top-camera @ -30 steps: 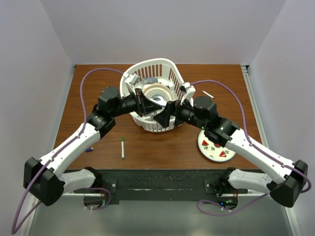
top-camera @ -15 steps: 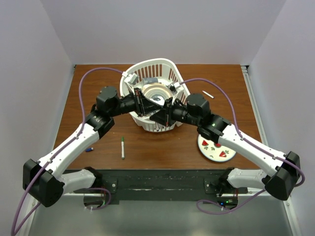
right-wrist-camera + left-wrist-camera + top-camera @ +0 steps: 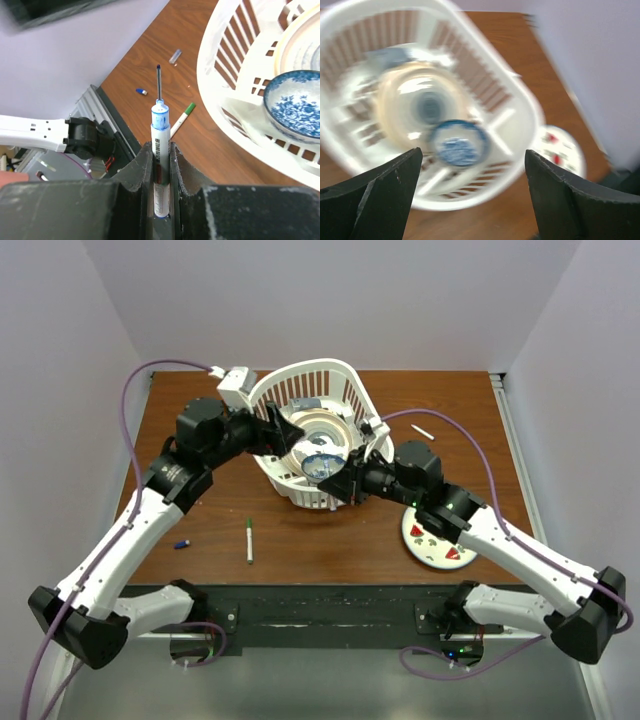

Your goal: Insert the pens into the pen caps

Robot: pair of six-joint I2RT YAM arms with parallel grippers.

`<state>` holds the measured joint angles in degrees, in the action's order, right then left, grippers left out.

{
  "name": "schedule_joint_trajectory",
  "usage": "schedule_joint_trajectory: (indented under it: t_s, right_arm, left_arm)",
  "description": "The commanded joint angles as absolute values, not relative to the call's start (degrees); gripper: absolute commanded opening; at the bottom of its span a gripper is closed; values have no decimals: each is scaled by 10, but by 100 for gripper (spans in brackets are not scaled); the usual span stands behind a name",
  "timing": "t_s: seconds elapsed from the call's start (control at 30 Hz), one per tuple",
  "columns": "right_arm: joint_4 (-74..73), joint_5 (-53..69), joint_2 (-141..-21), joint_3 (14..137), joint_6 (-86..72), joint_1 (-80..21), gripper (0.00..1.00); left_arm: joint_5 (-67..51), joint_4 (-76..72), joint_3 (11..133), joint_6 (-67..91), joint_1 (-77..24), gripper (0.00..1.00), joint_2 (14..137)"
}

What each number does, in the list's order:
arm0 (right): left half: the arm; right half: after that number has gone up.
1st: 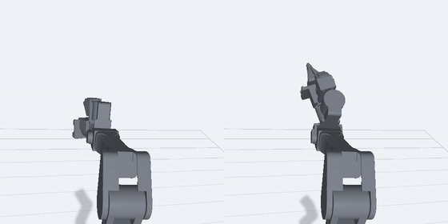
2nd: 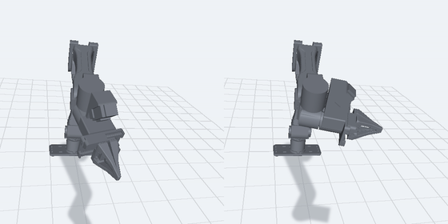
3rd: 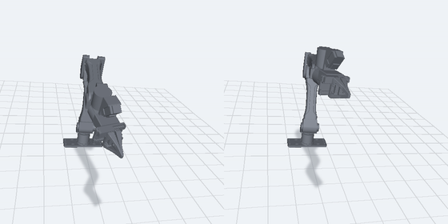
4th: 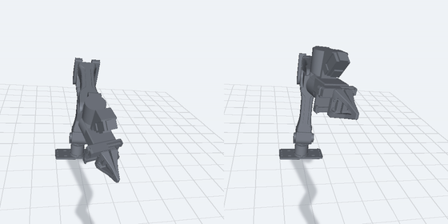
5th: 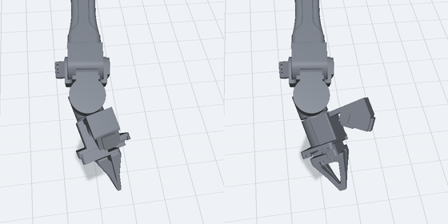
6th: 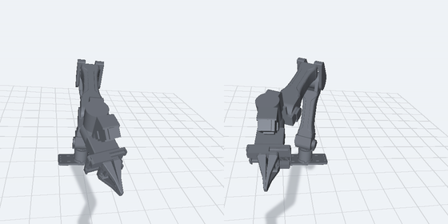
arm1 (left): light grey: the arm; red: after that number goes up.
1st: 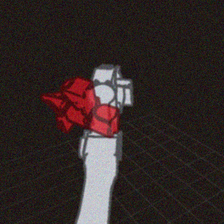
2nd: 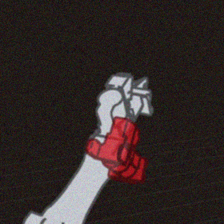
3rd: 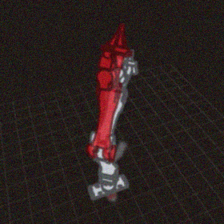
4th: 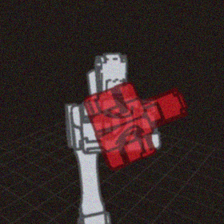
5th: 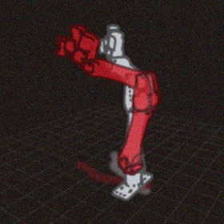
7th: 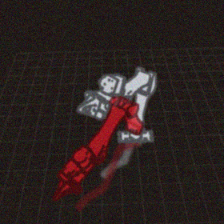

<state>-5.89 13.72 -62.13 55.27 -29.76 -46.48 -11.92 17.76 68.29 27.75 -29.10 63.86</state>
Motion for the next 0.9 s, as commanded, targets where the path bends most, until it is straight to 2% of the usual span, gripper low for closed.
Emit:
schedule_joint_trajectory:
  t_s: [0.0, 0.1, 0.3, 0.43, 0.5, 0.57, 0.67, 0.8, 0.87]
  right_arm:
    - [-74, 122, -586, 554, -277, -465, 0]
    - [-96, 126, -565, 557, -266, -464, 0]
    - [-97, 136, -519, 540, -251, -464, 0]
    - [-105, 141, -509, 542, -238, -465, 0]
    - [-111, 152, -511, 545, -234, -464, 0]
    - [-119, 157, -510, 546, -230, -463, 0]
    - [-122, 161, -509, 544, -223, -464, 0]
    - [-122, 166, -508, 543, -217, -464, 0]
    - [-120, 169, -509, 544, -218, -464, 0]
  left_arm:
    - [161, 351, 692, 221, -188, 88, 660]
    - [221, 379, 672, 202, -130, 83, 687]
    - [253, 374, 621, 185, -73, 73, 745]
    - [228, 367, 606, 191, -30, 65, 794]
    - [242, 378, 615, 209, -15, 73, 826]
    - [262, 394, 623, 219, -11, 88, 845]
    - [266, 394, 627, 216, -9, 94, 846]
    - [270, 400, 627, 228, -4, 95, 853]
    - [273, 410, 627, 232, -4, 87, 861]
